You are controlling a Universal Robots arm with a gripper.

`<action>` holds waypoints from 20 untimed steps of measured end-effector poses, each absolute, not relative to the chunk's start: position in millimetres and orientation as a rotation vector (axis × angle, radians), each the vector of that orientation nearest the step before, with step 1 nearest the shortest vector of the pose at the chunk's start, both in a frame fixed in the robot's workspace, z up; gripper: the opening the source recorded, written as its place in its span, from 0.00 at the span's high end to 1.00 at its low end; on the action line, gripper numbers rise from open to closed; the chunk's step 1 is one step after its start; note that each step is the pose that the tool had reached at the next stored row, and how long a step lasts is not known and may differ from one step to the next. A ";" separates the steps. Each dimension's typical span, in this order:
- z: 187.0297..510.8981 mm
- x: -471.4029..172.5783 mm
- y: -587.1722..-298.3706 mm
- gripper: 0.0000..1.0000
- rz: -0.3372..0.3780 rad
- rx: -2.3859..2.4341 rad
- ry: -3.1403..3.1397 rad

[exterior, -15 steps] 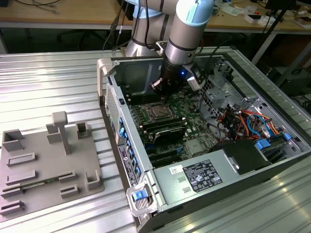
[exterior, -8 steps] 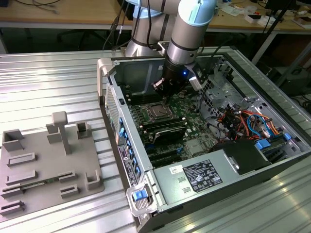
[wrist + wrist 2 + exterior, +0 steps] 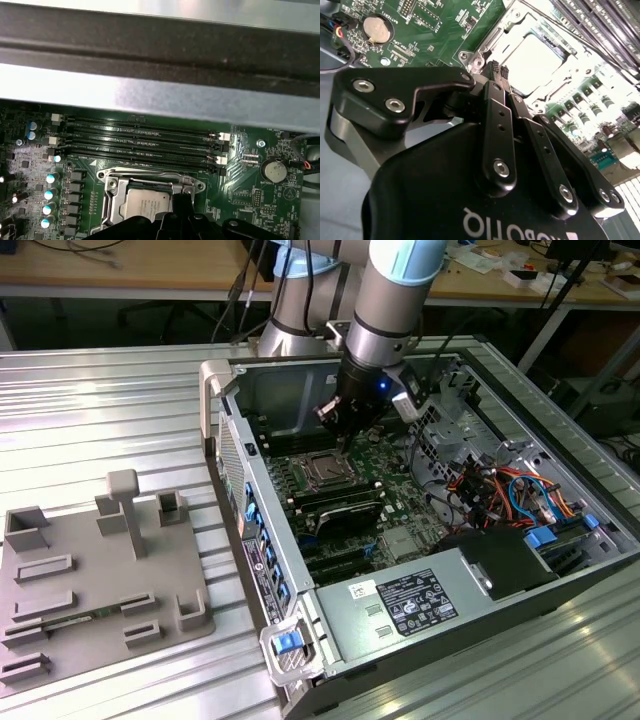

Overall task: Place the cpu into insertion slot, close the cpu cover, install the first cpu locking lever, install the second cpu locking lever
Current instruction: 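Install the second cpu locking lever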

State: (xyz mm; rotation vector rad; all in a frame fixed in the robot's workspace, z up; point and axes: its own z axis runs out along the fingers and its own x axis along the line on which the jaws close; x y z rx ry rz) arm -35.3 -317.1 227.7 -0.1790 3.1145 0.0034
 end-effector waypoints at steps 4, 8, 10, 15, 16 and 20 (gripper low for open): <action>229.4 -35.3 -320.2 0.89 -0.014 -0.179 3.115; 229.6 -35.3 -328.9 0.89 -0.026 -0.179 3.115; 229.7 -35.3 -334.2 0.89 -0.030 -0.179 3.116; 229.8 -35.3 -350.8 0.89 -0.034 -0.179 3.116; 229.7 -35.3 -354.3 0.89 -0.033 -0.179 3.116; 229.8 -35.3 -372.4 0.89 -0.022 -0.179 3.115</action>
